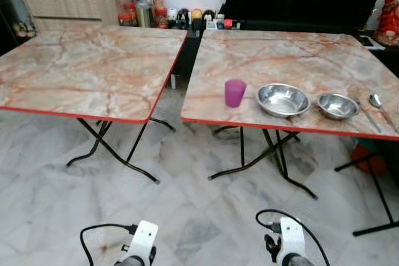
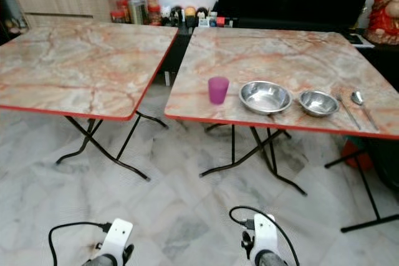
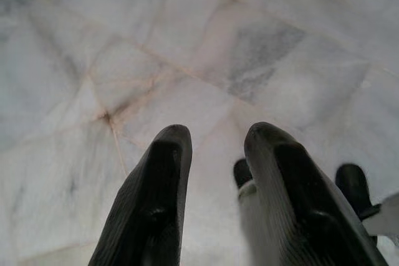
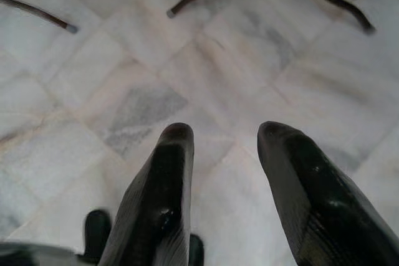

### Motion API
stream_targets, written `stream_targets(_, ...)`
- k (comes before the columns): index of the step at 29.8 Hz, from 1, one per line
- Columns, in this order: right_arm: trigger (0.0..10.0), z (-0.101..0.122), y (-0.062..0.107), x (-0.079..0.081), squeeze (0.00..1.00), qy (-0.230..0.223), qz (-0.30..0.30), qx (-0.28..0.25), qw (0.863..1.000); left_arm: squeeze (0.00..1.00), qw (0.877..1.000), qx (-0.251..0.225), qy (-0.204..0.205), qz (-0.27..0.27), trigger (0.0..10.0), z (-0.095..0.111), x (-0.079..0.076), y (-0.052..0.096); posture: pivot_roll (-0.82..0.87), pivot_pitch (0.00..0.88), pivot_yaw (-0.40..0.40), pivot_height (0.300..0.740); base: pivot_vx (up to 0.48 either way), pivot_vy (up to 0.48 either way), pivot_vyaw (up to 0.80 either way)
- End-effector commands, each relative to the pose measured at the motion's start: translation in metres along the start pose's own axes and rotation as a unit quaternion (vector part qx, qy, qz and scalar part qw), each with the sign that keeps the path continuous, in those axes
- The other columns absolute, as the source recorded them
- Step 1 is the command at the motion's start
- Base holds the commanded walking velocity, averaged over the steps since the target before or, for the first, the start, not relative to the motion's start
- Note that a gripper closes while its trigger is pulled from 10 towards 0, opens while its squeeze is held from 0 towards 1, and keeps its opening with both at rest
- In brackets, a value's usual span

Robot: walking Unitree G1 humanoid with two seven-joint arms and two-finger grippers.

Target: Setting the table

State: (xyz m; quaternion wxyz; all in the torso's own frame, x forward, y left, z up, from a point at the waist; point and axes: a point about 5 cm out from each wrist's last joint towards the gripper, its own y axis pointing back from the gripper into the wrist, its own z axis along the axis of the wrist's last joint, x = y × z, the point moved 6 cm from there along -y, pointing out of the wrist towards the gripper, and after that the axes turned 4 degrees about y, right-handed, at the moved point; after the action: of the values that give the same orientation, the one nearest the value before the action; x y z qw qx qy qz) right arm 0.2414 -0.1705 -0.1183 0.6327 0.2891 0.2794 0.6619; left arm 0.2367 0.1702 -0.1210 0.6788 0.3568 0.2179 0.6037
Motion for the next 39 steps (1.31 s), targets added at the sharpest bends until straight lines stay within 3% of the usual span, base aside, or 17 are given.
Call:
stream_targets(1,10.0,-0.0011,0.0007,-0.005,0.0,-0.003,-0.006,0.003,1.0,0.0,1.0,-0.011,0.0,-0.003,10.0,0.007,-0.0041,-0.0013,-0.01,0.0,-0.042,0.736,0.0,0.0,0.0)
stream_targets(7,10.0,-0.0013,0.0007,-0.0053,0.0,-0.003,-0.006,0.003,1.0,0.0,1.0,-0.015,-0.004,-0.001,10.0,0.0083,-0.0041,-0.0013,-0.01,0.0,-0.041,0.736,0.0,0.0,0.0)
stream_targets(11,10.0,0.0016,0.0001,-0.0037,0.0,-0.009,-0.007,-0.003,1.0,0.0,0.999,-0.013,0.032,-0.006,10.0,0.0076,-0.0036,-0.0012,-0.01,0.0,-0.041,0.736,0.0,0.0,0.0)
stream_targets(39,10.0,0.0055,-0.0008,-0.0055,0.0,-0.009,-0.01,-0.005,1.0,0.0,0.999,-0.011,0.035,-0.007,10.0,0.0084,-0.0034,-0.0017,-0.01,0.0,-0.042,0.736,0.303,0.0,0.0)
